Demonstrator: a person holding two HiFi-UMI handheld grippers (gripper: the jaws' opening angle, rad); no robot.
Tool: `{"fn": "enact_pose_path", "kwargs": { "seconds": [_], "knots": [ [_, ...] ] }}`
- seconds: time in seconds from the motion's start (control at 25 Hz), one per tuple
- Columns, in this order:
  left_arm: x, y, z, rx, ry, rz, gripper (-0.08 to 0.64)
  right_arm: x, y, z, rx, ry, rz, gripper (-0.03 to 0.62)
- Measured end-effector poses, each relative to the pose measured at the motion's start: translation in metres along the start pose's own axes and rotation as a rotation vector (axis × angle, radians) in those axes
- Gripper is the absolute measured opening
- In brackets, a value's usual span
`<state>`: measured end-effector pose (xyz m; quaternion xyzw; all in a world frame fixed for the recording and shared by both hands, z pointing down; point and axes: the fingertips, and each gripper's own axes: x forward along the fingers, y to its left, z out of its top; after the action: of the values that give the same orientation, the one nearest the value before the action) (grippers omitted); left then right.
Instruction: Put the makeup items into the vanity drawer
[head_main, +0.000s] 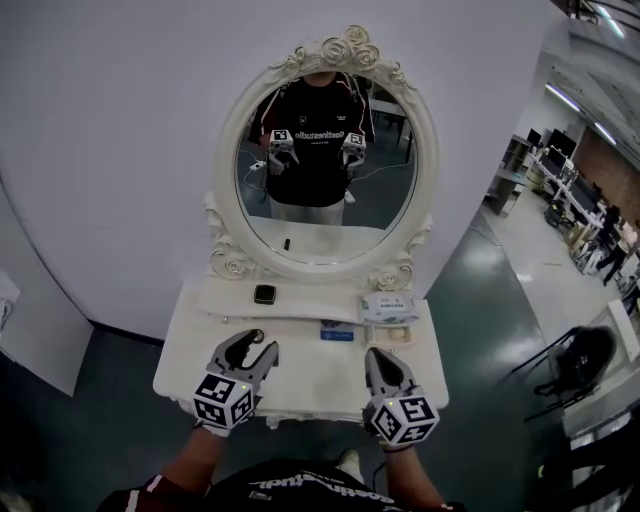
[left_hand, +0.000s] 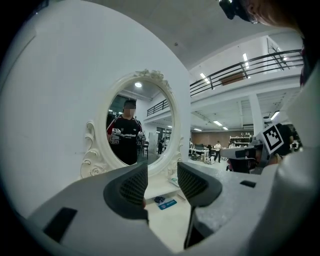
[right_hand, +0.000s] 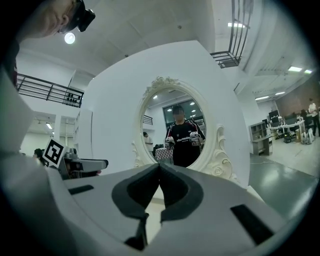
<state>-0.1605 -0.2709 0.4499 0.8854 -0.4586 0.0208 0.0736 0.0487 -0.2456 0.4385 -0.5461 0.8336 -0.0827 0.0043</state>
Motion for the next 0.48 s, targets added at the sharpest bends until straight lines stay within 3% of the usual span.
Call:
{"fn": "enact_pose_path", "kwargs": {
  "seconds": [0.28, 0.48],
  "knots": [
    [-0.022, 0.007, 0.038, 0.006, -0.106, 0.074, 0.125, -0.005, 0.009, 0.017, -0.029, -0.019, 0.014, 0.005],
    [-0.027, 0.006, 0.046, 0.003, -0.127, 0.089, 0.064, -0.009, 0.009, 0.023, -0.037, -0.028, 0.01, 0.004]
  ]
}}
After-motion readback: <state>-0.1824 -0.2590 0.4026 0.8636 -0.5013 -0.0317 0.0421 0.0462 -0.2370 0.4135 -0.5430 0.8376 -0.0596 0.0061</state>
